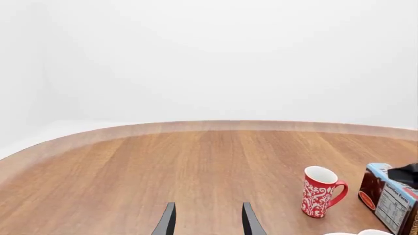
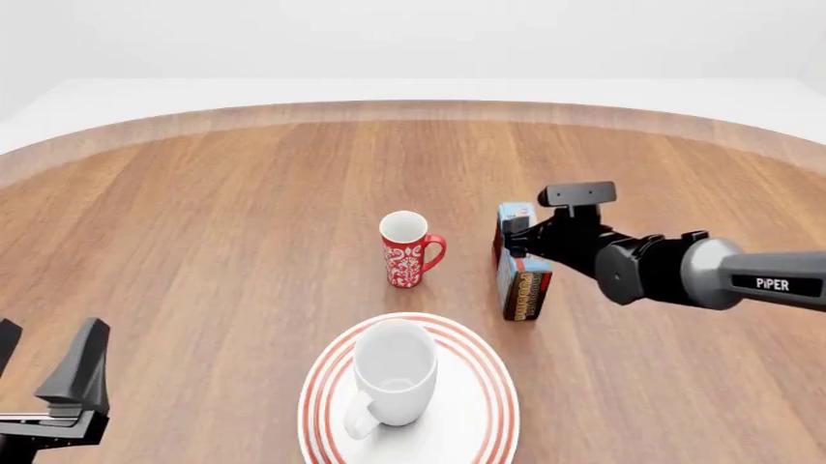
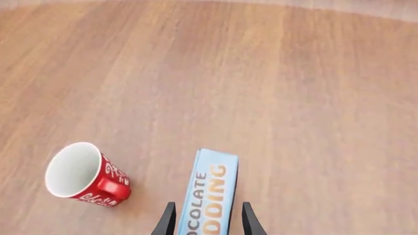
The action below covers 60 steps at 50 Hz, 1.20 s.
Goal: Pick up the white mug and put it on the plate, and put the chocolate pudding to the right of the plate.
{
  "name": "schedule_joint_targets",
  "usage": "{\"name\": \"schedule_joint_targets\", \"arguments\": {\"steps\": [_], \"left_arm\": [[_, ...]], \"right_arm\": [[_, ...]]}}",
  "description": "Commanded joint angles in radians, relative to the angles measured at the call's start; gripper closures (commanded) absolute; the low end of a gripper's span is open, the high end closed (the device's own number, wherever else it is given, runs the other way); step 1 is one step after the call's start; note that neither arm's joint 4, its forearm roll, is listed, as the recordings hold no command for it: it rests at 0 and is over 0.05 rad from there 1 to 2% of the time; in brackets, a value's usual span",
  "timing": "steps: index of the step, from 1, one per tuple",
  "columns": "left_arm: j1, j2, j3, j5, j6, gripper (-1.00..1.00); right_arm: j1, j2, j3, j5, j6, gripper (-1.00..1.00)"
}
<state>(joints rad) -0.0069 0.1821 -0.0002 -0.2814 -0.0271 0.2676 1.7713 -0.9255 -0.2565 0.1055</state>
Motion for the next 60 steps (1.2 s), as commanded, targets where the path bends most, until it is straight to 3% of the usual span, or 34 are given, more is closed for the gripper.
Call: {"name": "schedule_joint_targets", "arguments": {"steps": [1,19,60], "left_arm": [[-0.002,0.005,0.000,-0.005,0.000,-1.00],[-0.002,-0.077,0.000,0.077,-0.002,-1.00],[-0.006,-0.061,0.000,0.061,-0.004,-1.00]], "right_arm": [[0.002,0.024,-0.003,-0.008,-0.008,-1.00],[0.006,0.040,-0.005,-0.014,-0.017,-1.00],[0.009,0.105,-0.013,-0.036,-0.027,-1.00]]}}
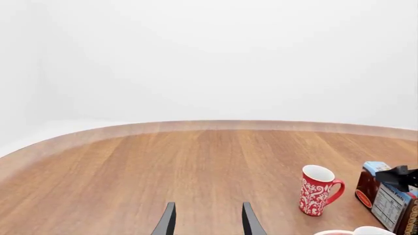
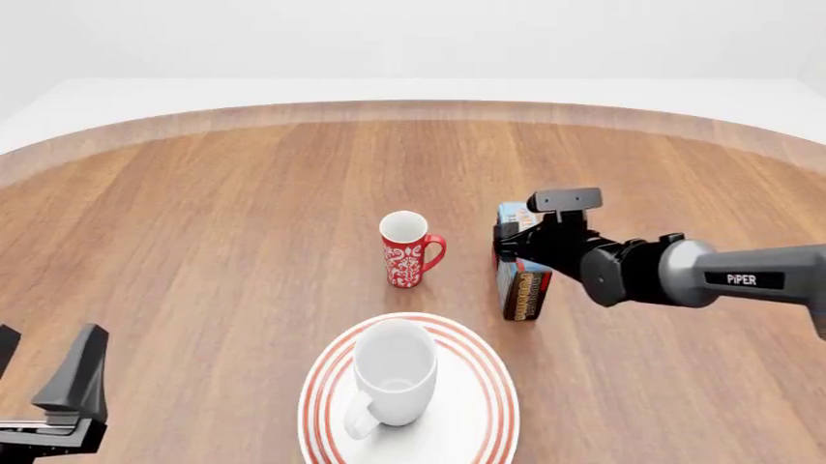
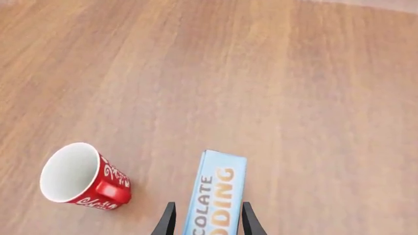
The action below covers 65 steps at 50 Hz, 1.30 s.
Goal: Pick up the white mug and put it on the plate, and put the chocolate pudding to the right of the plate.
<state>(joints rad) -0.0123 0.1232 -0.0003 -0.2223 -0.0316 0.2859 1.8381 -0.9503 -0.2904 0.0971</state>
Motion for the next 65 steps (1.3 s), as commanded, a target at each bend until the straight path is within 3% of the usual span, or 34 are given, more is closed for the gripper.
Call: {"name": "schedule_joint_targets", "arguments": {"steps": [1,65], "left_arm": [[-0.001,-0.002,0.000,0.002,0.000,-1.00],[-0.001,-0.002,0.000,0.002,0.000,-1.00]], "right_arm": [[-0.010,0.041,0.012,-0.004,-0.019,-1.00],[-0.027,0.078,0.022,-0.031,-0.031,-1.00]]}}
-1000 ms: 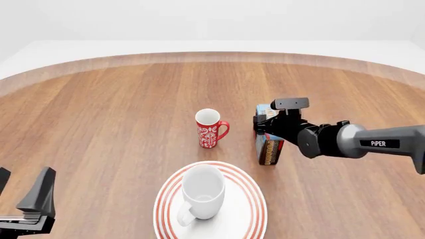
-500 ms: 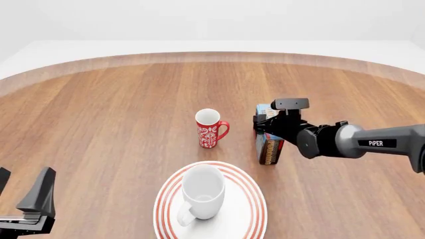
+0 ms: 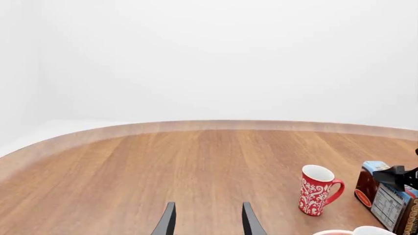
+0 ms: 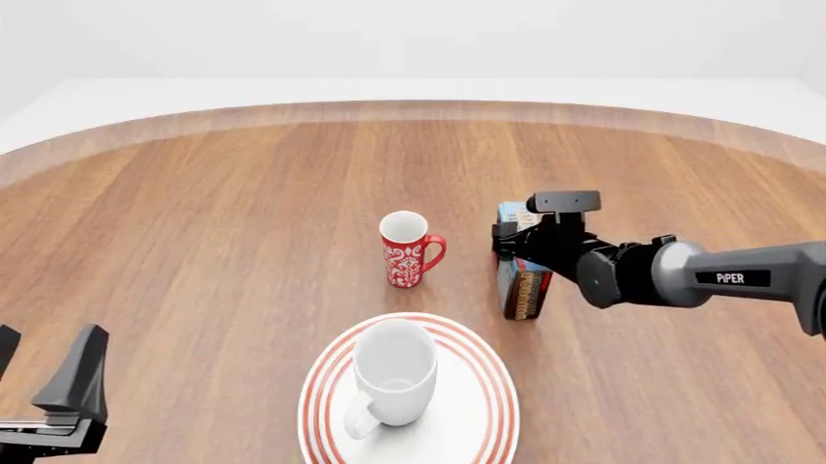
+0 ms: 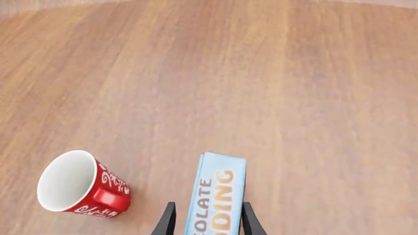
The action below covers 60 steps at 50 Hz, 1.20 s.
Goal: Pick up the white mug and put it on the plate, and put the chocolate pudding to the right of the plate.
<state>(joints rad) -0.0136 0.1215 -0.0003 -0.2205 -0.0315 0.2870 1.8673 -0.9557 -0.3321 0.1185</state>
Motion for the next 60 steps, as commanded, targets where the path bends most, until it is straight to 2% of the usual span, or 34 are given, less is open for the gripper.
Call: {"name": "schedule_joint_targets", "arguments": {"steps": [1,14,15,16,39,60], "left_arm": [[0.000,0.000,0.000,0.000,0.000,-1.00],[0.000,0.000,0.000,0.000,0.000,-1.00],[0.000,0.000,0.000,0.000,0.000,-1.00],[0.000,0.000,0.000,0.000,0.000,-1.00],[0.001,0.000,0.000,0.000,0.000,-1.00],[0.001,0.000,0.000,0.000,0.000,-1.00]], "right_arm": [[-0.028,0.049,0.028,0.011,-0.052,-1.00],[-0.028,0.049,0.028,0.011,-0.052,-1.00],[-0.038,0.072,0.031,0.003,-0.065,-1.00],[-0.041,0.060,0.046,-0.008,-0.086,1.00],[-0.038,0.032,0.050,-0.003,-0.089,1.00],[-0.029,-0.096,0.077,0.037,-0.074,1.00]]}}
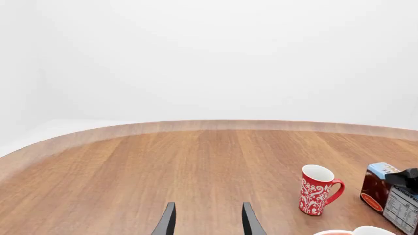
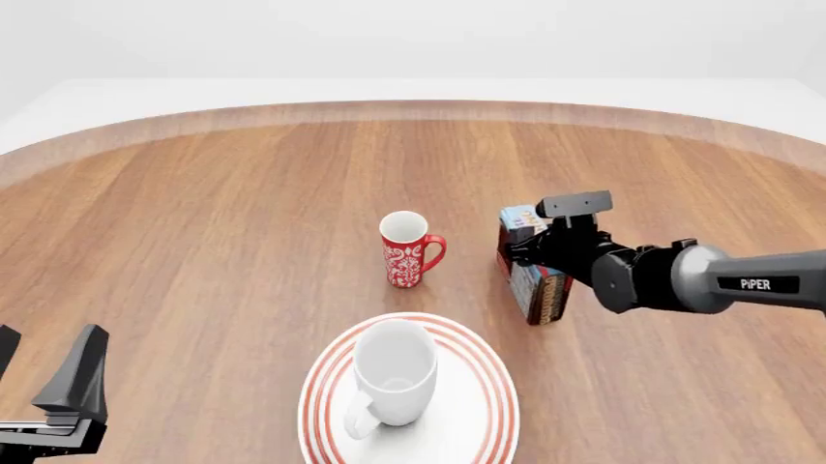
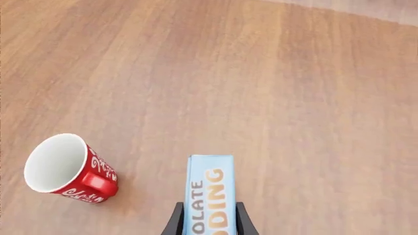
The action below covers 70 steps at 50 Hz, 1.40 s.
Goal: Pick up the white mug and put it on the plate, and put the chocolate pudding to the right of the plate.
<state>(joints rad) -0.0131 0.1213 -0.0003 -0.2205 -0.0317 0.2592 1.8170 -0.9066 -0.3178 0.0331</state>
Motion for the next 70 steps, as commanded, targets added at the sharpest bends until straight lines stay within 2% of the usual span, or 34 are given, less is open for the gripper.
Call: {"name": "schedule_joint_targets", "arguments": {"steps": [1,33,34,45,70], "left_arm": [[0.000,0.000,0.000,0.000,0.001,-1.00],[-0.001,0.001,0.000,0.000,0.001,-1.00],[-0.004,0.037,0.000,-0.034,-0.003,-1.00],[-0.005,0.076,0.000,-0.072,-0.003,-1.00],[-0.006,0.075,0.000,-0.072,-0.002,-1.00]], "right_arm": [[-0.001,-0.051,0.029,0.025,0.013,1.00],[-0.004,-0.228,0.111,0.080,0.040,1.00],[-0.004,-0.235,0.115,0.081,0.041,1.00],[-0.008,-0.291,0.165,0.085,0.059,1.00],[-0.009,-0.433,0.270,0.110,0.092,1.00]]}}
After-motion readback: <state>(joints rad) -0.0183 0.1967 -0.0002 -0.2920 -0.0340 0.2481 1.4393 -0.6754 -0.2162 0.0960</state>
